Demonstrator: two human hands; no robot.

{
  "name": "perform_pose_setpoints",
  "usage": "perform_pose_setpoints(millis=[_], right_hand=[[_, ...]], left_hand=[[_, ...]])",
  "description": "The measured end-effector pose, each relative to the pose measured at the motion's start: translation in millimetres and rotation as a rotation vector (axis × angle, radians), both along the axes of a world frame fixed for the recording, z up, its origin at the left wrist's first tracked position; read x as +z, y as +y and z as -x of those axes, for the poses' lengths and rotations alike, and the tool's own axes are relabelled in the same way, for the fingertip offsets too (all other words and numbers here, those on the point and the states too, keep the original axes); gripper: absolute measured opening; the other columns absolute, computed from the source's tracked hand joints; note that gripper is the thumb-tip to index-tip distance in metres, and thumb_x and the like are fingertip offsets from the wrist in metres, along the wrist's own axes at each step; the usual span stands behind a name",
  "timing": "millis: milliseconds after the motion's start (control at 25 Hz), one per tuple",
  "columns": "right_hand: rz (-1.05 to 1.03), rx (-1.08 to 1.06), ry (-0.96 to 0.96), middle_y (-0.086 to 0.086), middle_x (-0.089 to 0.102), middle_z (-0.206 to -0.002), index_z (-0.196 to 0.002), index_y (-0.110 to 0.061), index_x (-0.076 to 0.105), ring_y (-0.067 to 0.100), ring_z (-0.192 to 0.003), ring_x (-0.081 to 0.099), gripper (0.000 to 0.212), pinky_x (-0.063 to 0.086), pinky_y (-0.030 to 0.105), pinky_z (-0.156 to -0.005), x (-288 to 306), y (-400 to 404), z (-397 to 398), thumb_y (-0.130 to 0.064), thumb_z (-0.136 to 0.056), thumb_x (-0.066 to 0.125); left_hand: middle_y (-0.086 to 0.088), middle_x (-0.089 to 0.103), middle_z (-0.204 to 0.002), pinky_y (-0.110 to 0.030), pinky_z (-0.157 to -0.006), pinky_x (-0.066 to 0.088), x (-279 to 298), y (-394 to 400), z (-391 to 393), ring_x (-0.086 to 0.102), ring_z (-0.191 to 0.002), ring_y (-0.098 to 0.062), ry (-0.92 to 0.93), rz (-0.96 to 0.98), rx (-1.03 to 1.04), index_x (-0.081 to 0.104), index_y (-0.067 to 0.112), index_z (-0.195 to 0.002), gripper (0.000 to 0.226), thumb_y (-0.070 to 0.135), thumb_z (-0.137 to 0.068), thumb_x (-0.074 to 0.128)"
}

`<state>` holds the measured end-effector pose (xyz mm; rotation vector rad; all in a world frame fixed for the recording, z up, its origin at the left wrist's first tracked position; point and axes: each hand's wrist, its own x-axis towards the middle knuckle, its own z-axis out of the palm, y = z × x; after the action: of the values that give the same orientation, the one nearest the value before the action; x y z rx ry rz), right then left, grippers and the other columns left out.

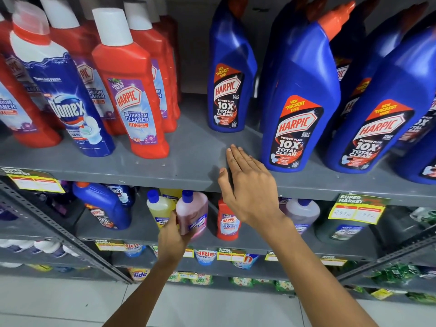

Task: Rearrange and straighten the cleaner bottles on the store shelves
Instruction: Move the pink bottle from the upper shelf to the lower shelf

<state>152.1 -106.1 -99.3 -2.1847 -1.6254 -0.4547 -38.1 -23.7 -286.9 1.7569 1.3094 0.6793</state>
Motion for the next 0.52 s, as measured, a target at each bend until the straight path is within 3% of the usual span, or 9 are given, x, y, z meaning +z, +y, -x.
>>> perform_pose_setpoints(millis=[240,520], right_hand=[[-0.031,-0.003,-0.007,0.012,0.056,-0.159,-0.153,-0.004,0.056,0.022,-0.151,0.051,0.061,0.036,0.034,-0.126,-1,0,0,-0.041,-0.108,0.035],[-0.036,-0.001,0.009,0.011,0.056,-0.160,-0.154,-0.005,0.055,0.021,-0.152,0.050,0.063,0.036,0.034,-0.126,-2,1,0,-0.042,-0.108,0.032]], left_hand=[[-0.005,0.075,-0.130,-0.056,-0.098,0.061,-10,14,6,0.072,-0.117,-0.033,-0.017,0.083,-0.038,0.050,0.022,-0.148,0.083,0.034,-0.078,0.092],[-0.010,0.074,-0.127,-0.054,-0.098,0.062,-5,7,3,0.071,-0.115,-0.034,-0.017,0.050,-0.043,0.055,0.011,-0.142,0.069,0.030,-0.083,0.087]])
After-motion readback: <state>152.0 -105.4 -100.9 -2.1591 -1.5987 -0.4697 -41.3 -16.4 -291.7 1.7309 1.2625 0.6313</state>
